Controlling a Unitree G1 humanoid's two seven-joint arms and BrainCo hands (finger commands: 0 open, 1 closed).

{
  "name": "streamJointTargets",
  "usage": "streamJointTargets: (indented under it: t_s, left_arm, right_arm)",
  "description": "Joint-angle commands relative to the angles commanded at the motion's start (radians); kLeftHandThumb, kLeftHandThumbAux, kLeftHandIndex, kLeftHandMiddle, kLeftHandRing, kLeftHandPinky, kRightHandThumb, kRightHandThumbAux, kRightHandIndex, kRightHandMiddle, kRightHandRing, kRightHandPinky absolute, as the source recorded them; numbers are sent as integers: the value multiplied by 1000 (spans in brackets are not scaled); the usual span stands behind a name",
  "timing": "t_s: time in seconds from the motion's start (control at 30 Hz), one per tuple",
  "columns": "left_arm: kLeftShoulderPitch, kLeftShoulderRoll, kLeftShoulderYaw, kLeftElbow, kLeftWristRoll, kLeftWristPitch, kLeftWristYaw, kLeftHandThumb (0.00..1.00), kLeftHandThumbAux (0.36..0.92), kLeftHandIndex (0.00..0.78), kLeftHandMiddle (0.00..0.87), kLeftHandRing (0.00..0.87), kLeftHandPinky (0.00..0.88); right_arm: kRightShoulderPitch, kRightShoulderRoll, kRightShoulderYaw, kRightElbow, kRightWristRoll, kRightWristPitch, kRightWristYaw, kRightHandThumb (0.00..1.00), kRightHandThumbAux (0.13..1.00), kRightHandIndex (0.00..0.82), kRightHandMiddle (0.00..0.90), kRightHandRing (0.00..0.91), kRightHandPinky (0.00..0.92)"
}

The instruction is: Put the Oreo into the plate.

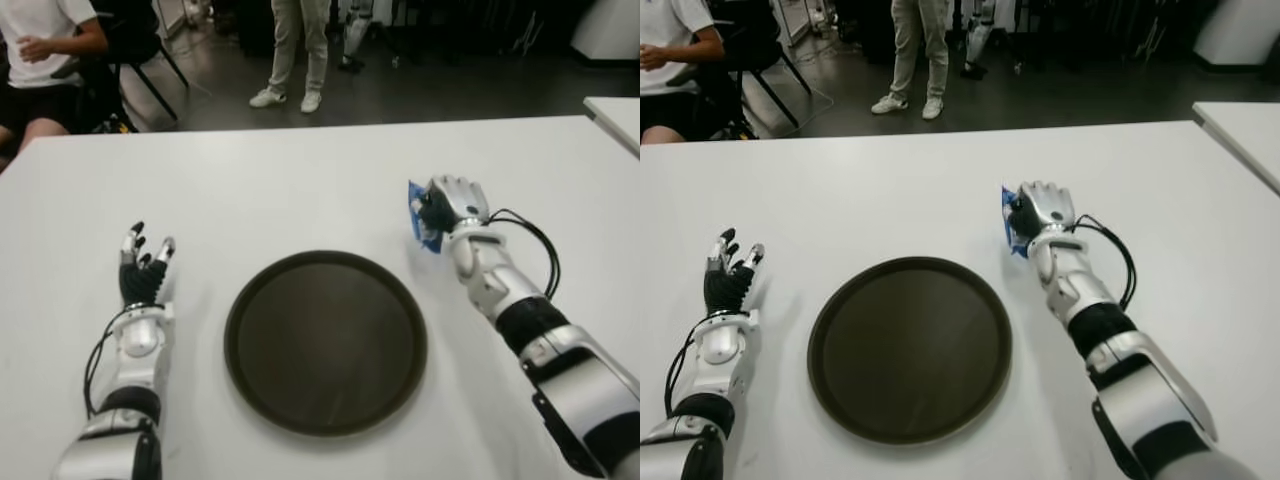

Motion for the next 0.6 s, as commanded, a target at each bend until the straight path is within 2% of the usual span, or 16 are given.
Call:
streamJointTargets:
  t_s: [0.07, 0.33, 0.6]
  left_arm:
    - [-1, 0, 0, 1, -1, 2, -4, 319, 596, 16, 20, 0, 0]
    - [-4, 1, 2, 5, -5, 9, -7, 311, 598, 9, 24, 0, 0]
    - [-6, 1, 3, 10, -4, 7, -5, 311, 596, 6, 12, 0, 0]
  right_arm:
    - [9, -4, -4, -21, -5, 0, -8, 703, 727, 422, 538, 573, 591]
    - [28, -12, -16, -67, -11, -13, -35, 705, 726, 421, 579, 626, 655]
    - [46, -14, -27, -120, -10, -11, -40, 709, 725, 422, 659, 715, 749]
